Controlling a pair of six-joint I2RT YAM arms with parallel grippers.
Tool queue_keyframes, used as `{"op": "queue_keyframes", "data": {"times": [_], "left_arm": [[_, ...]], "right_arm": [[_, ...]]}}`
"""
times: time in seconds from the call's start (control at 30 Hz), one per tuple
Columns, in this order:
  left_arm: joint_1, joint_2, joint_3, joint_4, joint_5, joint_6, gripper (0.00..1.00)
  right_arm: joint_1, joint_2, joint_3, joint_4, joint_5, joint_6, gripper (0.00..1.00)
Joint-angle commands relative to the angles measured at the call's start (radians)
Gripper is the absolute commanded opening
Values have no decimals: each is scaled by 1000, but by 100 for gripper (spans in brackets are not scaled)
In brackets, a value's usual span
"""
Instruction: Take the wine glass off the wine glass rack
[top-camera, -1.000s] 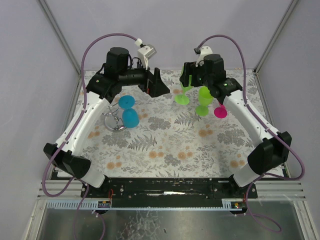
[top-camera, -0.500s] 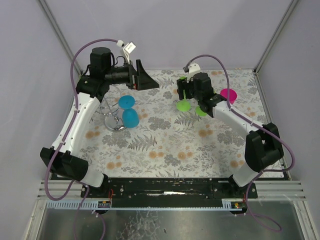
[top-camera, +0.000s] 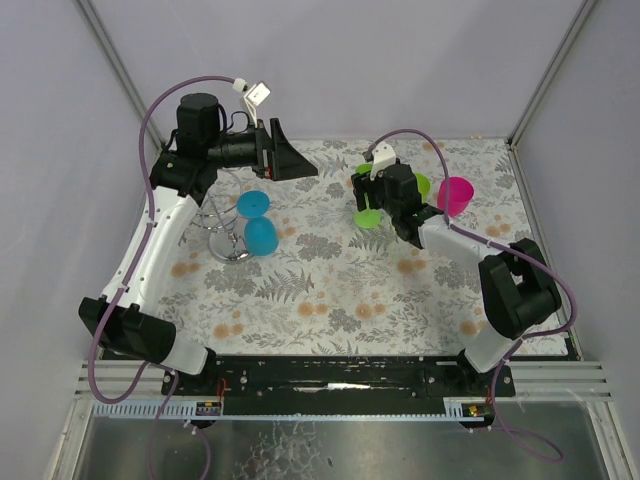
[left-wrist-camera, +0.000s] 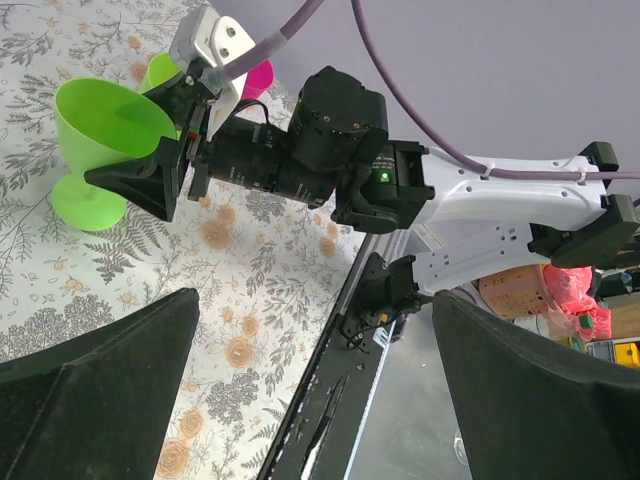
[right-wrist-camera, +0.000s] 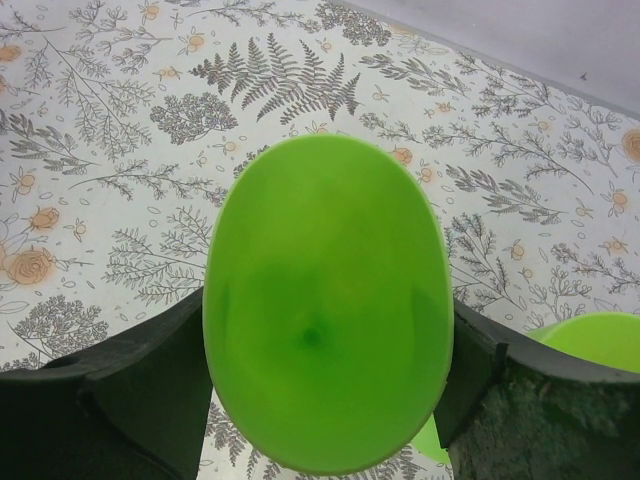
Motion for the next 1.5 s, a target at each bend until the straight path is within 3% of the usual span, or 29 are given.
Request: {"op": "queue_keyframes", "data": {"times": [0.0, 0.83, 1.07, 1.33, 1.47], "left_arm": [[9, -15, 6, 46, 29, 3, 100], [9, -46, -24, 34, 57, 19, 100], [9, -52, -34, 36, 53, 19, 100], [22, -60, -50, 30, 11, 35, 100], [45, -55, -40, 40, -56, 36, 100]], "right_arm": [[8, -10, -33, 155, 25, 4, 74], [8, -24, -83, 137, -11, -1, 99], [8, -93, -75, 130, -18, 18, 99], [8, -287, 34, 19, 11, -10, 99], [6, -314, 190, -133, -47, 67, 99]]}}
